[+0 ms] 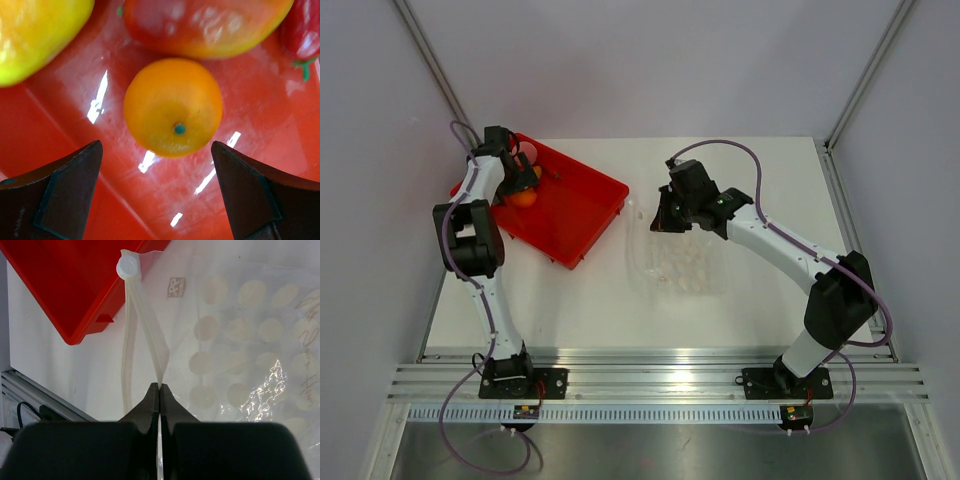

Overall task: Place the food in the zip-top bag and seal the zipper
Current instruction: Pick up the fake fruit from the bin.

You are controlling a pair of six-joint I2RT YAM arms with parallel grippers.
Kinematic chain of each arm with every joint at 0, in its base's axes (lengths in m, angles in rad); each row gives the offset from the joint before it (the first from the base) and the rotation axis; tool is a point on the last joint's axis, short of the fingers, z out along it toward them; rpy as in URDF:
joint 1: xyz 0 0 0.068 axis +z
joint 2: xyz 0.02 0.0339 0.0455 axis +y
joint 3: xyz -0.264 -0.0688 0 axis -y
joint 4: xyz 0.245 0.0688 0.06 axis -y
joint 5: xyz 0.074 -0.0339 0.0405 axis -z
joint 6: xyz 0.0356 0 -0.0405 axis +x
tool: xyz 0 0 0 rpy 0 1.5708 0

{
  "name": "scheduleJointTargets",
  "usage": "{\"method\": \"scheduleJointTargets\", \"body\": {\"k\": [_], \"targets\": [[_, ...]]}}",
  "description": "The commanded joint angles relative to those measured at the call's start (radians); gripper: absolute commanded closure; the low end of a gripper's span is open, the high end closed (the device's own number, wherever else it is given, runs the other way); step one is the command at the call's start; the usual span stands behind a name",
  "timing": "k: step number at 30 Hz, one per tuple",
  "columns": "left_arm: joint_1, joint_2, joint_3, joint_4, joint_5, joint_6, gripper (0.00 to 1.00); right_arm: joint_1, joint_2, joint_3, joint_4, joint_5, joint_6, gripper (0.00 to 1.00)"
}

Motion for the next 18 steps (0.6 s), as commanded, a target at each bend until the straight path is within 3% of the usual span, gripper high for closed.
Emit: {"method": "scheduleJointTargets", "body": {"k": [1, 12, 15, 18], "targets": [[0.011, 0.053, 0.1, 0.045, 0.036, -0.017, 0.07, 0.008, -0.012, -0.006, 0.031, -0.014, 0.001, 1.0], [0.011, 0.123, 0.141, 0.067, 0.073, -0.016, 0.14, 0.009, -0.033, -0.012, 0.02, 0.001, 0.005, 1.0], [0.01, 0.113, 0.128, 0.07, 0.08, -0.014, 0.25, 0.009, -0.039, -0.015, 0.019, 0.006, 0.01, 1.0], [0.01, 0.059, 0.085, 0.085, 0.09, -0.014, 0.62, 0.009, -0.033, -0.014, 0.017, 0.0, 0.013, 1.0]]}}
